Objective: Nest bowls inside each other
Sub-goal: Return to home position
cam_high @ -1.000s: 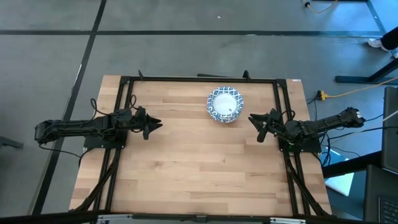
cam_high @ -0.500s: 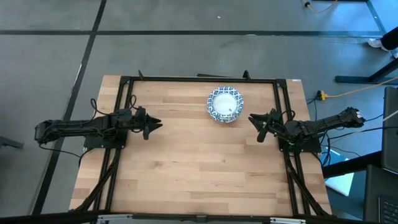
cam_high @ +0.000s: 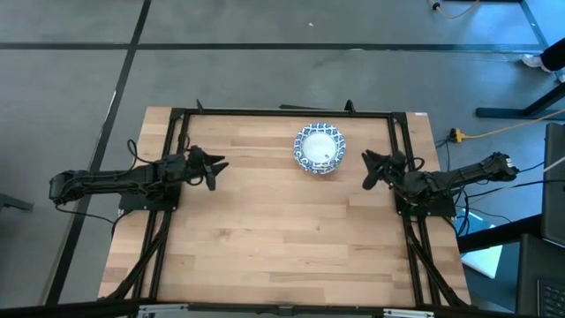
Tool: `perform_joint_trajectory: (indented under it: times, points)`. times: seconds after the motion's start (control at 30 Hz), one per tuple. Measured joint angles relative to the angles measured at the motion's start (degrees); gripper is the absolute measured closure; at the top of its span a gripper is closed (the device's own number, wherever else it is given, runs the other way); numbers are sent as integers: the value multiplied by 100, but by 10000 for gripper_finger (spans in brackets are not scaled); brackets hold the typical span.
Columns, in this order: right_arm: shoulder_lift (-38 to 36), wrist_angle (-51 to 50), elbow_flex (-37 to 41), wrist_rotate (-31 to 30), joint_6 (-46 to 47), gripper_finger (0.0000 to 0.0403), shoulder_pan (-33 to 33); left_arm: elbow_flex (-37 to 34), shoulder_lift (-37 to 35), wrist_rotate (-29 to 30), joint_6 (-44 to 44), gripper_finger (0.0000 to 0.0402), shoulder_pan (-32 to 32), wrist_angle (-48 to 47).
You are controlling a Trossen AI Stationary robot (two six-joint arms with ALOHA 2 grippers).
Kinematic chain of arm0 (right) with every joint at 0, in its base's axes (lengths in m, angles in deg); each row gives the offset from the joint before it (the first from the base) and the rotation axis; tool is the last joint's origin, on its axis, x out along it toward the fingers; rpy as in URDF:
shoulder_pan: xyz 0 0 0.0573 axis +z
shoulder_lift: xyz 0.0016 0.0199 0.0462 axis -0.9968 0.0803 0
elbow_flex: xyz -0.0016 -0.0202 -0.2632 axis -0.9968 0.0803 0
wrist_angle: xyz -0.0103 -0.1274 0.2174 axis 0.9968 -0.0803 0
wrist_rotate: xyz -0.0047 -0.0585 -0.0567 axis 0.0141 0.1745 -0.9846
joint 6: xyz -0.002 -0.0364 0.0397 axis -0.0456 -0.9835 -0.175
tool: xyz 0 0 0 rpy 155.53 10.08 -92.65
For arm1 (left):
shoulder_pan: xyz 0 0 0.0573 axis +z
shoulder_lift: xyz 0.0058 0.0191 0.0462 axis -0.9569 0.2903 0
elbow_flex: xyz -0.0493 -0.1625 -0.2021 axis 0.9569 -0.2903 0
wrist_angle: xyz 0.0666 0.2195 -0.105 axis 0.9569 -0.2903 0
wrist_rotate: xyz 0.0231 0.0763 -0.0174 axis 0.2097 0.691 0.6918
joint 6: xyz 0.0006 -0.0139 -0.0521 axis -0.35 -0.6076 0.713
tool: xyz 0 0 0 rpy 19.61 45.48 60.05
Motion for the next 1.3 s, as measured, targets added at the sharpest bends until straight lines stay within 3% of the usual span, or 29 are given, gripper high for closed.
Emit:
perform_joint_trajectory:
  times: [0.2,1.3]
  points:
    - [0,2,0,406,-99,295,0,0,0,16,-102,256,-2,7]
    - [0,6,0,416,-107,295,0,0,2,16,-105,256,-2,16]
